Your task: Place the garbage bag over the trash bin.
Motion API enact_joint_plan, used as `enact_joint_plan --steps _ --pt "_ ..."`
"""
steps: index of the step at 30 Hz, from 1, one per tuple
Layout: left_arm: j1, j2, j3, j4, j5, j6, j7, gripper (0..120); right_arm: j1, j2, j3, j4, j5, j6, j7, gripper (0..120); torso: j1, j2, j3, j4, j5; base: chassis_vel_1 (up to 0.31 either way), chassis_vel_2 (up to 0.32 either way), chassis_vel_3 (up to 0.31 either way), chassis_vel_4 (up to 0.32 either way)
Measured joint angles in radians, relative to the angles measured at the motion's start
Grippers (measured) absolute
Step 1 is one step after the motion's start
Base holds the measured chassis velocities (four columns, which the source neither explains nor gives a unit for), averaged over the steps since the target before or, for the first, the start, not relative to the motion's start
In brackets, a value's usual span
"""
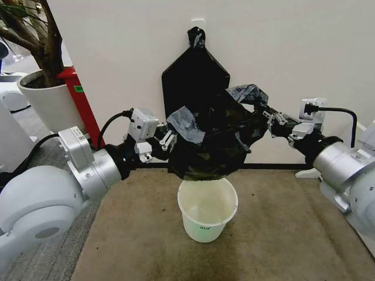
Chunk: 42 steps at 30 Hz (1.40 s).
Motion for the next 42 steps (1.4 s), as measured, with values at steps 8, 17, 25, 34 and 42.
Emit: enact_joint_plan --steps 8,17,25,34,42 --pt "-0.079 -0.049 0.141 0.076 0.022 0.0 0.08 0 -0.058 0.051 -0.063 -0.001 -0.048 0.0 0.004 0 0.0 0.0 0.0 0.0002 0.0002 0.0 0.0 0.0 0.0" --pt "-0.557 -0.282 0.544 0.236 -0.009 0.01 0.074 0 -0.104 0.049 -0.007 -0.001 -0.037 0.0 0.006 0 0.0 0.0 0.0 -0.0009 0.0007 0.0 0.0 0.0 0.0" --pt "-0.623 -0.346 0.609 0.282 -0.022 0.007 0.035 0 -0.161 0.067 0.035 -0.001 -0.037 -0.001 0.007 0 0.0 0.0 0.0 -0.0003 0.0001 0.0 0.0 0.0 0.0" --pt "-0.447 -0.255 0.501 0.248 0.009 -0.014 0.033 0 -0.191 0.074 0.044 -0.001 -0.063 -0.003 0.014 0 0.0 0.0 0.0 0.0004 -0.0003 0.0 0.0 0.0 0.0" --pt "-0.379 -0.307 0.51 0.321 0.076 -0.052 0.1 0 -0.169 0.073 0.02 -0.001 -0.069 -0.004 0.013 0 0.0 0.0 0.0 0.0001 0.0 0.0 0.0 0.0 0.0"
